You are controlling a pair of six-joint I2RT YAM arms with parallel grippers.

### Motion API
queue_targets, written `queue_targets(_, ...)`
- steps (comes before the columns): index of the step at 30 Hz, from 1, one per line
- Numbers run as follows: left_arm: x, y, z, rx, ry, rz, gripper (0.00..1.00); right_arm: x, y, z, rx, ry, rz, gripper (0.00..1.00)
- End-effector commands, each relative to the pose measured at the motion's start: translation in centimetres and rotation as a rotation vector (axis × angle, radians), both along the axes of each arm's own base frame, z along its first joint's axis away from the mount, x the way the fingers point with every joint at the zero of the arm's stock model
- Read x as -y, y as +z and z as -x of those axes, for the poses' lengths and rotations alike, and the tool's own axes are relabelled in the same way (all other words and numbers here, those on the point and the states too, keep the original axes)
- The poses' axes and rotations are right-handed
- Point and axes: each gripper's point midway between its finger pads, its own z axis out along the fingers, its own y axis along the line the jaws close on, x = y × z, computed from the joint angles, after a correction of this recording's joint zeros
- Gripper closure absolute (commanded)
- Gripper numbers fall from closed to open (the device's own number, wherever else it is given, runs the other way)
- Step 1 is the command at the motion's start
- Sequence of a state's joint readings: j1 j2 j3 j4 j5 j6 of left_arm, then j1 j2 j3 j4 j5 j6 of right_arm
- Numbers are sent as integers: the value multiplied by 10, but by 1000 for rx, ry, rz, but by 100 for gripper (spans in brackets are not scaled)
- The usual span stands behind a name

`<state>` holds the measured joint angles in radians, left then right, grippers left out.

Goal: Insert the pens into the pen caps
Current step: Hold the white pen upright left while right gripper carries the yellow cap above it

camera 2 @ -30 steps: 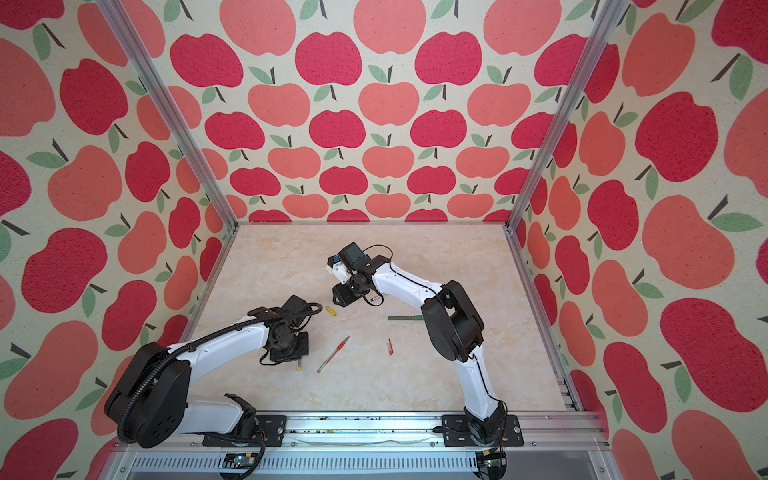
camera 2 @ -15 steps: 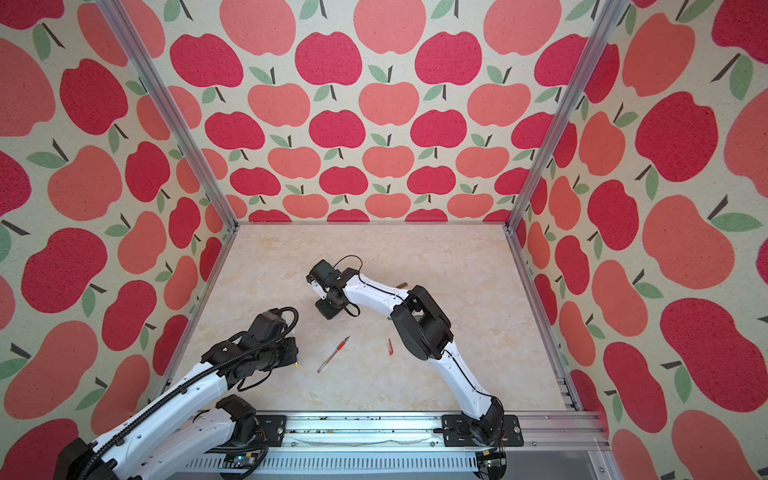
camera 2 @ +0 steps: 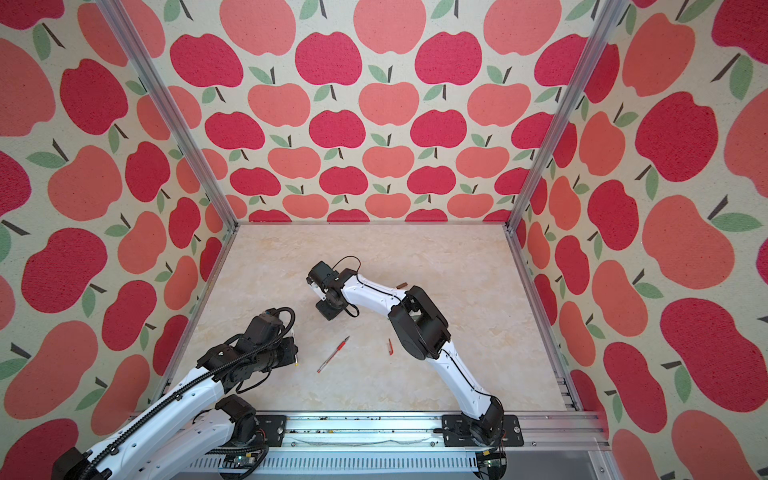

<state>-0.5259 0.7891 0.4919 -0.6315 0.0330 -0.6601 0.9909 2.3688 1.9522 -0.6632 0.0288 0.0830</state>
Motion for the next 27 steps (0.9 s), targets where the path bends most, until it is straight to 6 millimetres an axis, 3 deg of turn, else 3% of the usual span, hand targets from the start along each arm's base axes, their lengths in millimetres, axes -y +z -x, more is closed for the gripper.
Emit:
queue_targets(1,3,9,-8,43,-13,-4,100,4,-5,-1,-5,-14,11,80)
queue_targets(6,14,20,-22,99,-53,19,100,6,25,-10,-35,-84,-127,86)
queue_targets(12,39,43,-52,211,-151,47,100,32,96,-35,-96,-220,-443,87)
queue_targets(17,73,73,-76,345,-307,97,100,81,161,-54,-81,-328,-677,88)
queue_targets(22,114,102,-95,459,-460,205,100,140,222,-57,9,-404,-891,89)
queue_targets(27,161,132,-95,535,-657,360,100,182,259,-49,77,-434,-997,89)
